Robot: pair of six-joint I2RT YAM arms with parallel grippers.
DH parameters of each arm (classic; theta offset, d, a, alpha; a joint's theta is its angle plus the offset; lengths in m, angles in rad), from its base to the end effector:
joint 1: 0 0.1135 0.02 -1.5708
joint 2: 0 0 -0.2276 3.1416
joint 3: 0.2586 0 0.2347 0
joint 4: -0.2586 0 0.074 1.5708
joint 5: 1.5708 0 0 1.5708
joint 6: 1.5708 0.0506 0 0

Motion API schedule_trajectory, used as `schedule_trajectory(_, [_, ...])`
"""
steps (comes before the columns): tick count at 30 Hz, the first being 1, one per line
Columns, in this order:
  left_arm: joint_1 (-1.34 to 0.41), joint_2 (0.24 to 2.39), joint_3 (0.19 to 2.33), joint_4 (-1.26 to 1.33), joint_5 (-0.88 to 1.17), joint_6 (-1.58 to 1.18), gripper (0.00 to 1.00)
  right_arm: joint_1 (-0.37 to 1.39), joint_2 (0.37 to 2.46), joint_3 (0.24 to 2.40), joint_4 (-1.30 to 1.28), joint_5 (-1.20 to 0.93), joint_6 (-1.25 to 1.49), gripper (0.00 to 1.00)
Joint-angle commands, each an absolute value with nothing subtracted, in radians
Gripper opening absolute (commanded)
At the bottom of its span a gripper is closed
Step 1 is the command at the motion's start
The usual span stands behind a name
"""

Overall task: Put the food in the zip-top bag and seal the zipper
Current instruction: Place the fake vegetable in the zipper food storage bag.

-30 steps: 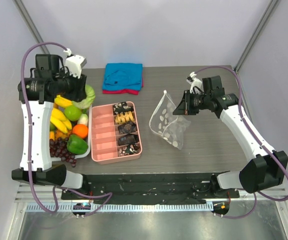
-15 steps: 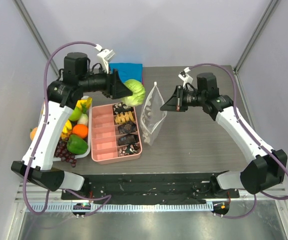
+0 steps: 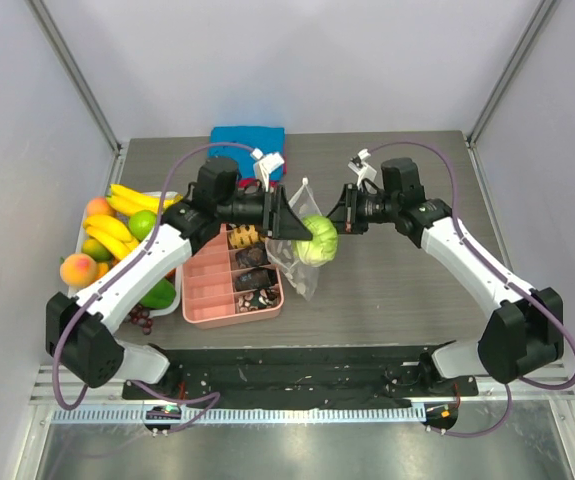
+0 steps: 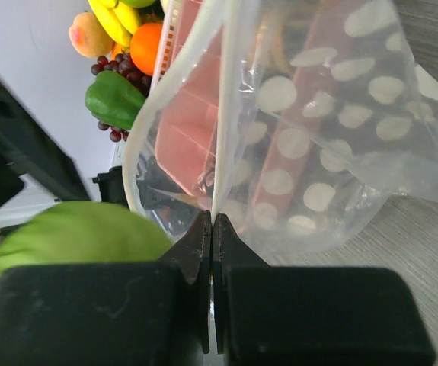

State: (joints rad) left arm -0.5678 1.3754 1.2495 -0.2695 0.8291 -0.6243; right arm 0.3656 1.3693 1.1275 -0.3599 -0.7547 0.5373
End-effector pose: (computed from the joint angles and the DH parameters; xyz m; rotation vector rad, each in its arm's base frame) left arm 0.2398 -0.1972 0.3262 0.5544 2.1102 -1.5455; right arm 0.2683 0.1398 0.2777 -0.2739 2.2746 1.3149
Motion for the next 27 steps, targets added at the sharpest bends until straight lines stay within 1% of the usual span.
schedule_trajectory(1, [-0.56, 1.356, 1.192, -0.092, 0.818, -0.687, 0.22, 0.37, 1.321, 1.105, -0.34, -0.749, 0.502, 0.01])
schedule_trajectory(7, [-0.503, 1.344, 1.131, -0.147, 0.755, -0.678, 0.23, 0.365, 1.292, 1.106, -0.403, -0.744, 0.437, 0.01])
schedule_trajectory(12, [-0.436, 1.35, 1.101, -0.19, 0.742, -0.707, 0.23, 0.365, 1.269, 1.108, -0.437, -0.755, 0.405, 0.01])
schedule_trajectory(19, [-0.428, 1.394, 1.17, -0.348, 0.64, -0.663, 0.26, 0.364, 1.255, 1.129, -0.445, -0.813, 0.364, 0.01])
schedule_trajectory(22, [-0.431, 1.385, 1.186, -0.351, 0.669, -0.647, 0.24, 0.365, 1.255, 1.141, -0.454, -0.813, 0.36, 0.01])
schedule_trajectory(24, [-0.43, 1.355, 1.175, -0.272, 0.748, -0.67, 0.21, 0.365, 1.256, 1.143, -0.434, -0.821, 0.38, 0.01])
schedule_trajectory(27, [-0.431, 1.295, 1.138, -0.169, 0.81, -0.722, 0.21, 0.368, 1.264, 1.118, -0.347, -0.842, 0.428, 0.01])
